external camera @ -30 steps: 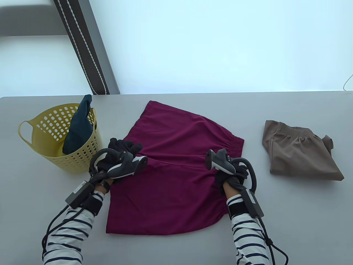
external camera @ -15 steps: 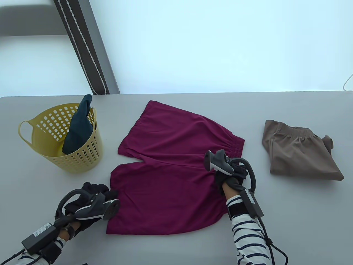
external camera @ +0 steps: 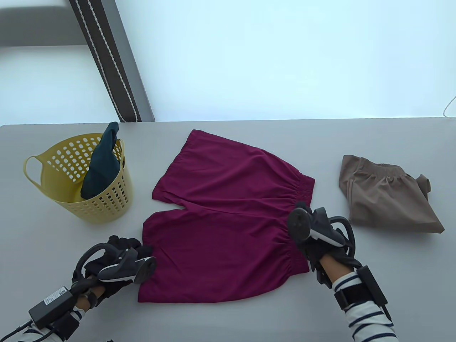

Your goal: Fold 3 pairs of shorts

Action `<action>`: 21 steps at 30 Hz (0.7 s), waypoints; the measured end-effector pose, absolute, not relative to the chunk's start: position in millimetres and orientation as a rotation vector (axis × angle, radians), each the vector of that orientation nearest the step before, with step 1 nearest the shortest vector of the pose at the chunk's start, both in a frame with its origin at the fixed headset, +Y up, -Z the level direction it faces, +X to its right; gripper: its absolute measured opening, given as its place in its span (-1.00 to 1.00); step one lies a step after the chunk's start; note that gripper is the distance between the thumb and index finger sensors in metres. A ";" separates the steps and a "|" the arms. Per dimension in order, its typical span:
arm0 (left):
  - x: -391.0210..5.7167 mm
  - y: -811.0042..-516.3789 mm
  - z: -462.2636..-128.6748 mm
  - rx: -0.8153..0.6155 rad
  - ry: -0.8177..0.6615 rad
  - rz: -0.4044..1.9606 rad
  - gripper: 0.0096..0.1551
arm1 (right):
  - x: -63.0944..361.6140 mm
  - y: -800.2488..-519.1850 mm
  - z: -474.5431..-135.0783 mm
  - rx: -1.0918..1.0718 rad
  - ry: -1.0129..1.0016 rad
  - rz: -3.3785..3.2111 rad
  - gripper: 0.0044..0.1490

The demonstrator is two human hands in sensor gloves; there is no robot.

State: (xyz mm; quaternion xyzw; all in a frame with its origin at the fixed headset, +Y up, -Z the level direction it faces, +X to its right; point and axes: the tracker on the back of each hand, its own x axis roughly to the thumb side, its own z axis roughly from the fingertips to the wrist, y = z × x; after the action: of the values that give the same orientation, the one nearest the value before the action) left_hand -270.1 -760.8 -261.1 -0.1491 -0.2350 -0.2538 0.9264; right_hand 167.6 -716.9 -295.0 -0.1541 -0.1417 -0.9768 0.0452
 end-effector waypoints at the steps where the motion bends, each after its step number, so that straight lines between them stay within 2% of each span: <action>1: -269.6 -760.7 -261.5 -0.307 -0.485 -0.521 -0.04 | 166.2 -720.5 -285.7 -0.512 -0.454 -2.941 -0.03; 6: -263.6 -758.1 -262.3 -0.285 -0.505 -0.526 -0.08 | 154.0 -748.7 -244.2 -0.630 -0.530 -2.736 -0.12; 7: -260.2 -757.1 -261.9 -0.266 -0.511 -0.540 -0.12 | 150.2 -751.8 -238.6 -0.654 -0.471 -2.680 -0.13; 10: -247.6 -755.0 -258.4 -0.196 -0.549 -0.592 -0.30 | 134.2 -758.8 -223.0 -0.760 -0.120 -2.447 -0.17; 12: -239.5 -755.7 -255.9 -0.149 -0.570 -0.623 -0.45 | 132.4 -758.3 -225.8 -0.769 -0.098 -2.473 -0.26; 13: -237.2 -756.3 -255.8 -0.141 -0.576 -0.626 -0.53 | 134.0 -755.2 -229.5 -0.761 -0.095 -2.508 -0.32; 16: -235.2 -752.9 -262.1 -0.090 -0.602 -0.666 -0.57 | 148.4 -734.4 -250.9 -0.619 -0.145 -2.755 -0.40; 18: -243.3 -738.9 -271.3 -0.016 -0.530 -0.662 -0.59 | 161.5 -715.5 -257.6 -0.528 0.014 -2.900 -0.41; 21: -261.7 -705.8 -277.7 0.022 -0.456 -0.493 -0.59 | 175.3 -687.0 -254.5 -0.497 0.296 -2.809 -0.42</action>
State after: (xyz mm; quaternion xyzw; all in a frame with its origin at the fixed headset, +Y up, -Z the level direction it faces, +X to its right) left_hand -261.7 -705.8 -277.7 0.0108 -0.2238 -0.2418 0.9441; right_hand 175.3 -687.0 -254.5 -0.1718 0.1021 -0.9703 0.1365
